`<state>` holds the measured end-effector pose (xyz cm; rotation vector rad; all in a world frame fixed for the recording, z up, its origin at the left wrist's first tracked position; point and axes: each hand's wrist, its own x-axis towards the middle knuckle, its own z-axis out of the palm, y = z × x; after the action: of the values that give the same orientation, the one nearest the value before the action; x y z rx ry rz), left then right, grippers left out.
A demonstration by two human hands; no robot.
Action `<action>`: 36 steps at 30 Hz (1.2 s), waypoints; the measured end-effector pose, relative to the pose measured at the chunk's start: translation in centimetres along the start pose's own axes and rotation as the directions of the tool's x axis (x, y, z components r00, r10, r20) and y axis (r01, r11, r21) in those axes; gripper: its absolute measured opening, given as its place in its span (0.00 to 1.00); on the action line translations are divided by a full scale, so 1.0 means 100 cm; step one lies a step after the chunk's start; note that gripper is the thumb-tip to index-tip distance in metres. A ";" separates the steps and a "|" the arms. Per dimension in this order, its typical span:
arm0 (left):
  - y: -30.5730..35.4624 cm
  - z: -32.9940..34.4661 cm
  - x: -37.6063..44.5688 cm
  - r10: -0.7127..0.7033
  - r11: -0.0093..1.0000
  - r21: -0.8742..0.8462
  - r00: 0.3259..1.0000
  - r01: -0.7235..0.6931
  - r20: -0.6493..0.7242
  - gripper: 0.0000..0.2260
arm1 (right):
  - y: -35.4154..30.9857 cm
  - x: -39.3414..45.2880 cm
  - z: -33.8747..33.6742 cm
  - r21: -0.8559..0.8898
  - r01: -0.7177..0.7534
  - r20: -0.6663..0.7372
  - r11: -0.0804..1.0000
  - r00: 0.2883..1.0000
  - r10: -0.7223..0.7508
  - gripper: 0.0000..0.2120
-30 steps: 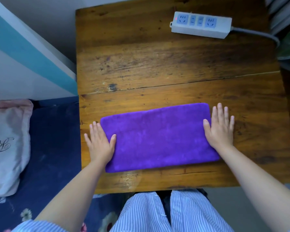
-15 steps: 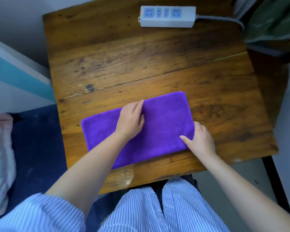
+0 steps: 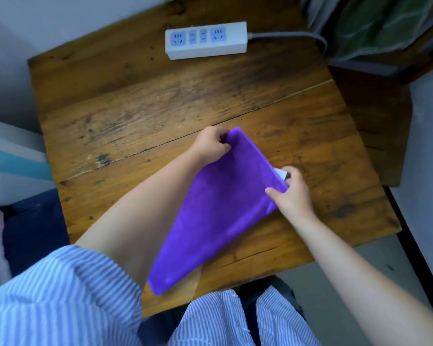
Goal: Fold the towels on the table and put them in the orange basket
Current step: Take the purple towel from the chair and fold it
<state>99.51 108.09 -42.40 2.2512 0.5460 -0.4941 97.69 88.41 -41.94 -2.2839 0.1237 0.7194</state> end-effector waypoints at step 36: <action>-0.180 -0.031 -0.189 -0.024 0.953 0.298 0.996 0.050 -0.091 0.11 | -0.015 -0.118 0.115 -0.105 0.700 0.737 0.706 0.531 -0.417 0.13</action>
<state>74.92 117.30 -41.48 2.5664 0.5908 -0.5303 82.95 95.84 -41.41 -2.0358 -1.1894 1.2157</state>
